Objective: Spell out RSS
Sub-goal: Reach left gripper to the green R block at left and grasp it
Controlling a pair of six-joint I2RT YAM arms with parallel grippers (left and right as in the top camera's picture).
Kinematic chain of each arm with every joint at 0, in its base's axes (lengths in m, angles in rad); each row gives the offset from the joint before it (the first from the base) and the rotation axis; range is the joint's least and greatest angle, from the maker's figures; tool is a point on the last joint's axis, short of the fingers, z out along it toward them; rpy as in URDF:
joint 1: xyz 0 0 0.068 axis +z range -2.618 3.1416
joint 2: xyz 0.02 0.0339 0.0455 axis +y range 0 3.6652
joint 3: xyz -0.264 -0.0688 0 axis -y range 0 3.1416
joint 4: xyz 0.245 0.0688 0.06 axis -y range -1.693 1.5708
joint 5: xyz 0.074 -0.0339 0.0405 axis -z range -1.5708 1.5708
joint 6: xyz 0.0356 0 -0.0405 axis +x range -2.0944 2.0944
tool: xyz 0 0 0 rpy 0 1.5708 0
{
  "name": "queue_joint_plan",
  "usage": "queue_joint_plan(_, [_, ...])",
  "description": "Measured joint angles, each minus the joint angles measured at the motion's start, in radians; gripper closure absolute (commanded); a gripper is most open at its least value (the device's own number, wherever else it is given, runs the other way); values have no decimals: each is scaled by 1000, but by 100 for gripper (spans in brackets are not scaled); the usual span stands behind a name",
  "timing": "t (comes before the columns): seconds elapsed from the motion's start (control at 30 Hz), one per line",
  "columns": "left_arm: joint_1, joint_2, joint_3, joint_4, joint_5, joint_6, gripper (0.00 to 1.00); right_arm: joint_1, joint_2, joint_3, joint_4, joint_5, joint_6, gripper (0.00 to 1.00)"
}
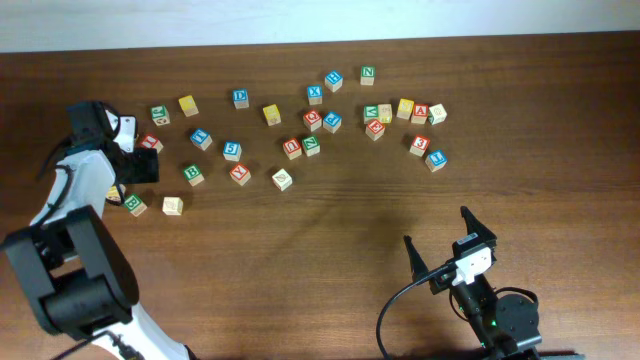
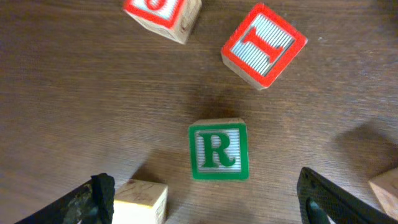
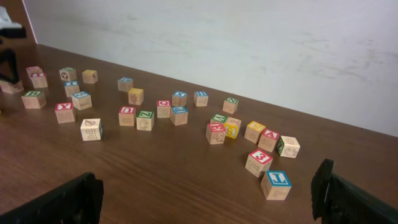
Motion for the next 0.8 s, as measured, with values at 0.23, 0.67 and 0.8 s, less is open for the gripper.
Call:
queue_joint_plan(0.23, [0,80,0,82,44,-2,44,0,0,0,0,0,0,2])
queue_joint_plan(0.67, [0,88,0,114,49,-55,80,0,0,0,0,0,0,2])
queue_joint_plan(0.8, [0,88,0,115,49,-59,85,0,0,0,0,0,0,2])
